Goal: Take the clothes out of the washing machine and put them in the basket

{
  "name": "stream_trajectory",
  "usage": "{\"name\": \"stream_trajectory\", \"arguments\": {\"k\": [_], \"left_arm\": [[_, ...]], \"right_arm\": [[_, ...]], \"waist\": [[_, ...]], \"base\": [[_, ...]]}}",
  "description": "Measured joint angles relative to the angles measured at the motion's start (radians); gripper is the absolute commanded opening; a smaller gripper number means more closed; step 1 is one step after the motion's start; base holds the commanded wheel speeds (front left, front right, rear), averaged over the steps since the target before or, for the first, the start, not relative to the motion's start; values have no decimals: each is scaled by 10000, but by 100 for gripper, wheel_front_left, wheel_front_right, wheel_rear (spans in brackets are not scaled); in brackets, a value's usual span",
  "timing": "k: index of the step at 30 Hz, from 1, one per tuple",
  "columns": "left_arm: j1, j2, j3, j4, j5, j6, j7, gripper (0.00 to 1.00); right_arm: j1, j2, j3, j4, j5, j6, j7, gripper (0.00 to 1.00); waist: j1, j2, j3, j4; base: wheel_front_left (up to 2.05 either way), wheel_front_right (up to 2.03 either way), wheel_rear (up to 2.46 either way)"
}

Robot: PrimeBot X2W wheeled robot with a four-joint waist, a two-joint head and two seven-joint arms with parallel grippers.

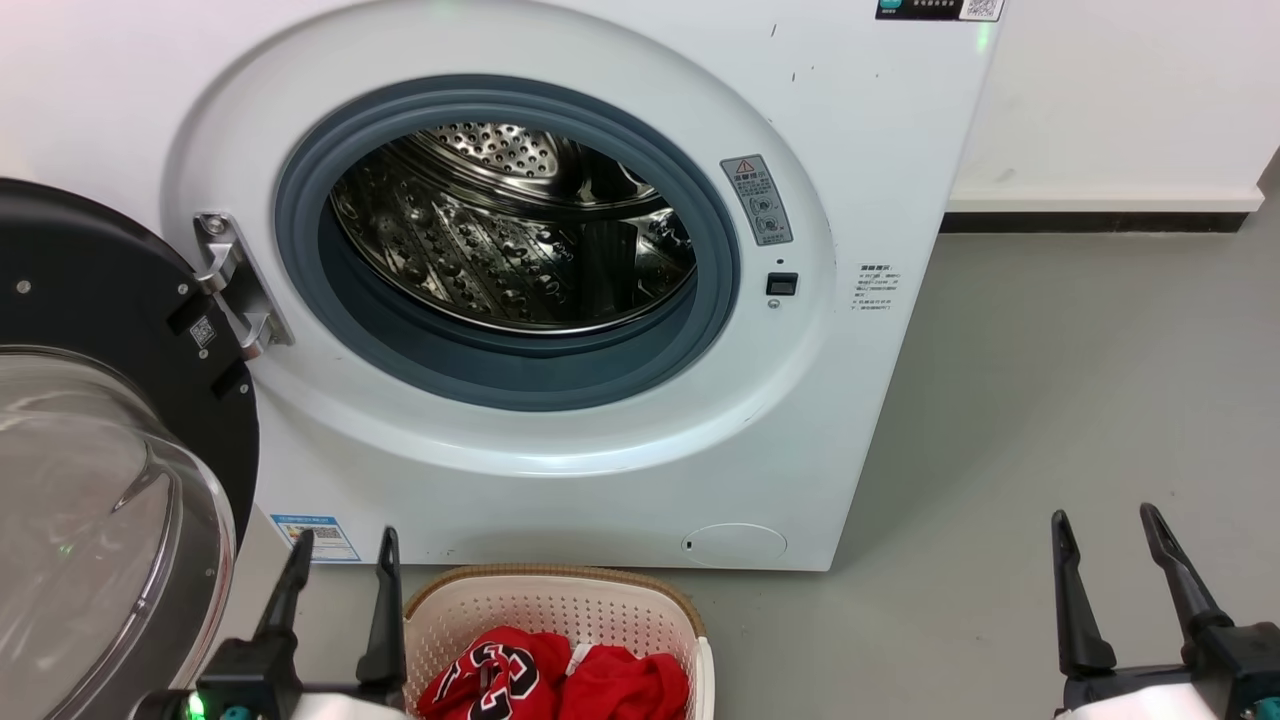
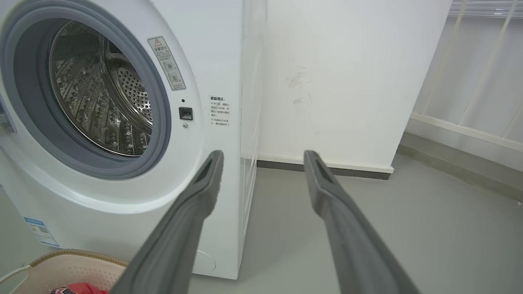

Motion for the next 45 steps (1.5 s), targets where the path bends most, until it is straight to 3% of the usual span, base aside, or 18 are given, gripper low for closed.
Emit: {"name": "stream_trajectory", "arguments": {"k": [12,24,25,30,45], "left_arm": [[298,-554,604,257,790,-270,0,100],[250,-717,947,291,1097,-412,0,100],[246,-732,988,228,1122,-399,0,0],[388,-750,955,704,1020,-401,119,0],[50,-830,1103,963,-1988,-535,853,0]], "right_arm": [[72,-2,121,69,128,0,0,100],[37,-2,121,69,38,0,0,100],[36,-2,117,67,38,0,0,0],[129,31,153,500,125,2,73,0],[-148,33,140,911,3321,2,779,0]], "waist": [[1,0,-77,-138],[2,0,-84,-215],[3,0,-86,-218],[3,0,-85,-219],[3,0,-50,-197]], "base": [[0,0,0],[0,0,0],[0,0,0],[0,0,0],[0,0,0]]}}
